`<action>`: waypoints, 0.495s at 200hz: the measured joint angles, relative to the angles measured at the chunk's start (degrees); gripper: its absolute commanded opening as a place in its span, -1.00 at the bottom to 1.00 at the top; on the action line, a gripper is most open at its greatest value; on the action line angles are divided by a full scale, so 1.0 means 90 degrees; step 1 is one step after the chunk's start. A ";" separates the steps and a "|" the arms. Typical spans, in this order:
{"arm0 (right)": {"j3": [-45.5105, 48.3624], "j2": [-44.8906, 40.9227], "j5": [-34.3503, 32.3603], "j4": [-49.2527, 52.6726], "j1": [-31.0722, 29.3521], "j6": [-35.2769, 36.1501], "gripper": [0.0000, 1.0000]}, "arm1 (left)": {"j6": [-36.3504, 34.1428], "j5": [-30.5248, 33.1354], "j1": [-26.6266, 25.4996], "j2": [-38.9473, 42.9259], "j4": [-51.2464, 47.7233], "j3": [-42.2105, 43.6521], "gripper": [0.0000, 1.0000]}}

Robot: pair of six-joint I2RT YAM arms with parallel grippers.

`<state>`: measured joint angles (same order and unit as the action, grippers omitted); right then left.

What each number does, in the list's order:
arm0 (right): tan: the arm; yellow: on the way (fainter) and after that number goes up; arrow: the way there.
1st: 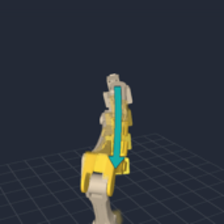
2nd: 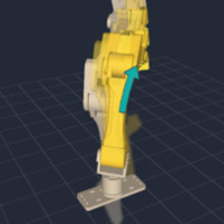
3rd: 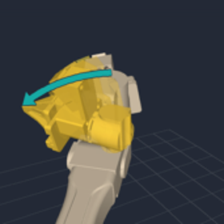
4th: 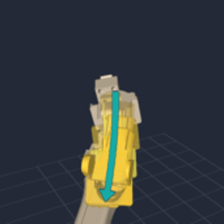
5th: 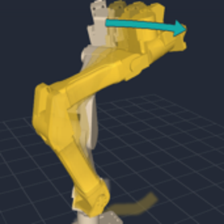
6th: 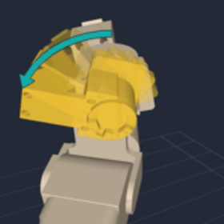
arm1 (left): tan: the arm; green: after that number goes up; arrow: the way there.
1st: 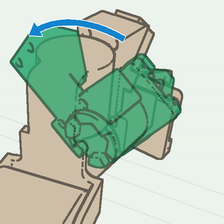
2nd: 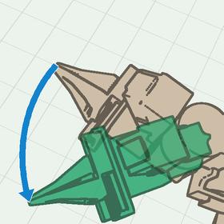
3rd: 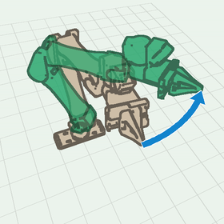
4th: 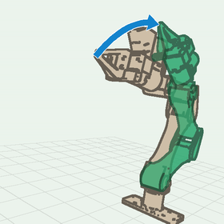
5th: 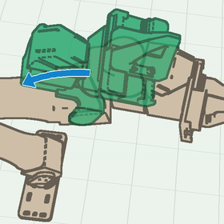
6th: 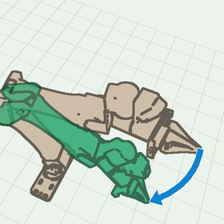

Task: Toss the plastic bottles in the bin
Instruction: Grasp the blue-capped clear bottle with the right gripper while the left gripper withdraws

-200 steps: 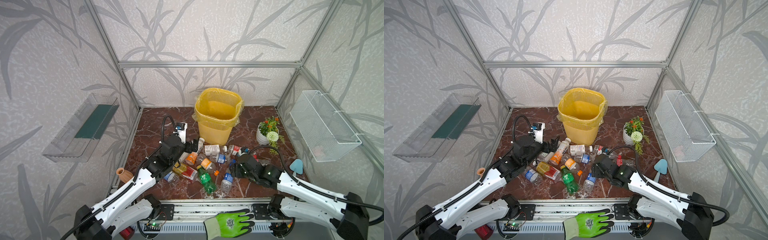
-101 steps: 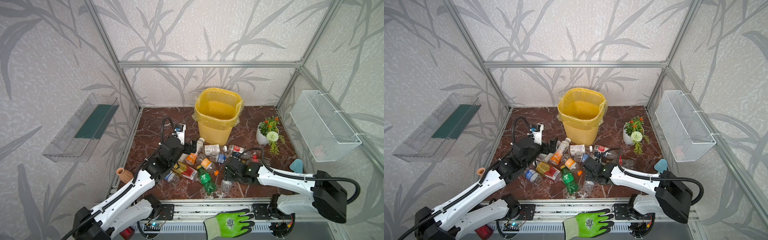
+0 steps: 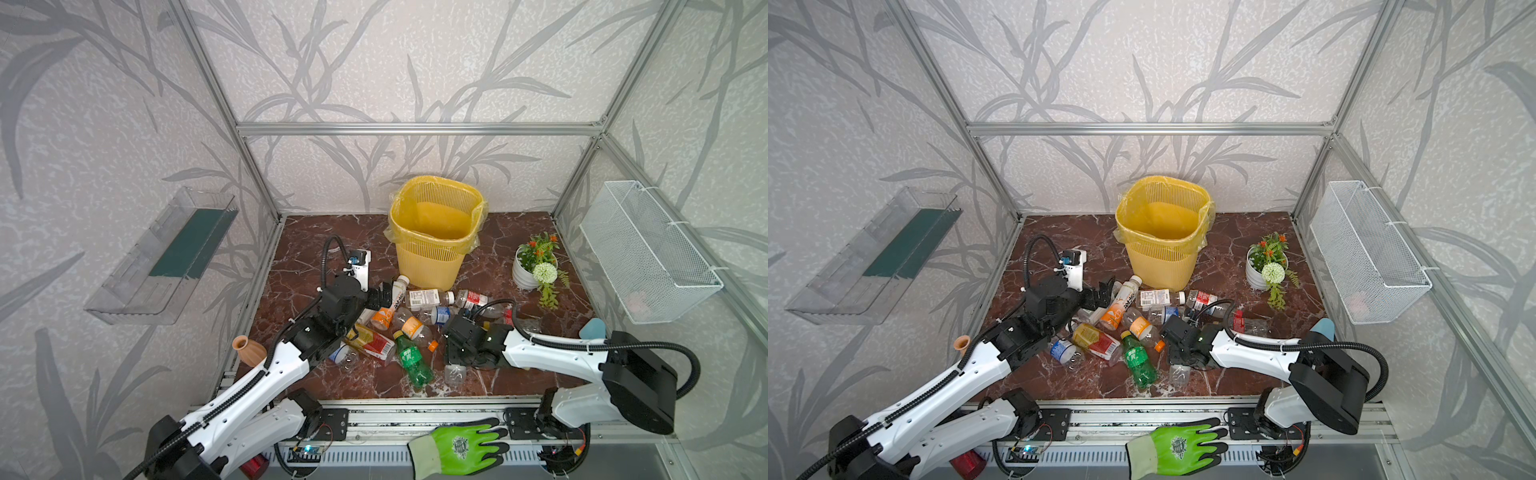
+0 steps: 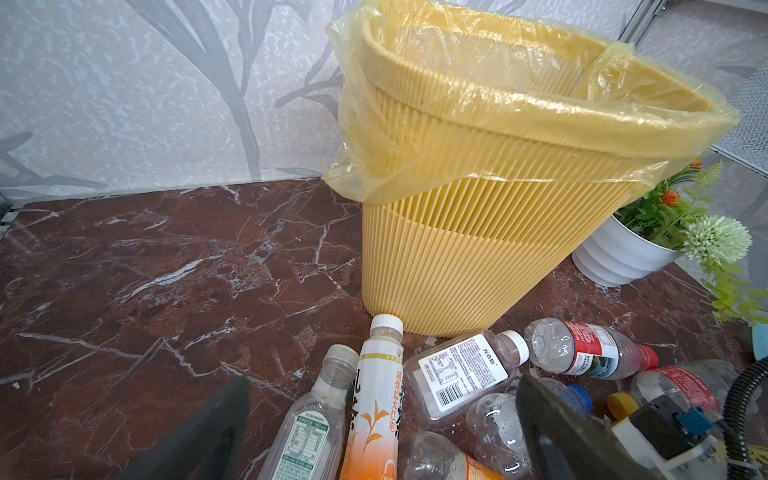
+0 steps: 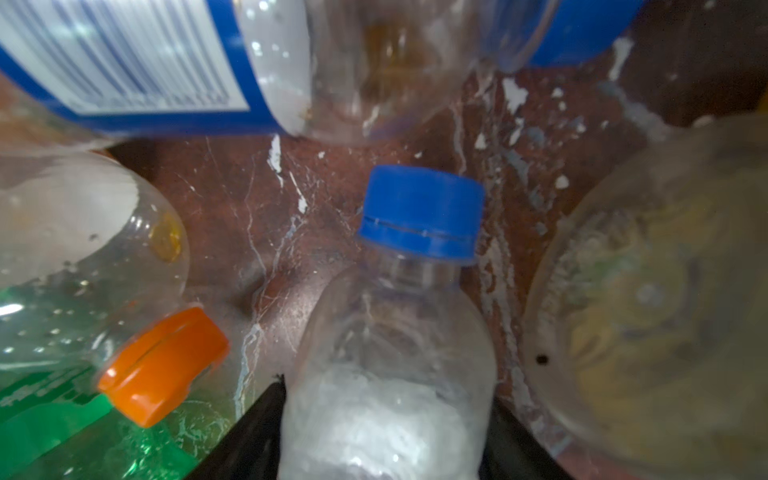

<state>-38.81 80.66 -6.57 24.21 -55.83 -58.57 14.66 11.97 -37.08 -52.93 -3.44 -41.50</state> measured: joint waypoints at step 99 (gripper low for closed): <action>0.0000 -0.0352 0.0100 0.0000 -0.0046 0.0034 0.03 | 0.0017 0.0041 0.0000 0.0010 0.0000 0.0002 0.98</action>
<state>-38.81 77.49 -5.67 24.21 -56.25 -58.26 14.81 12.34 -37.08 -52.84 -3.44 -41.47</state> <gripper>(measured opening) 0.521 0.991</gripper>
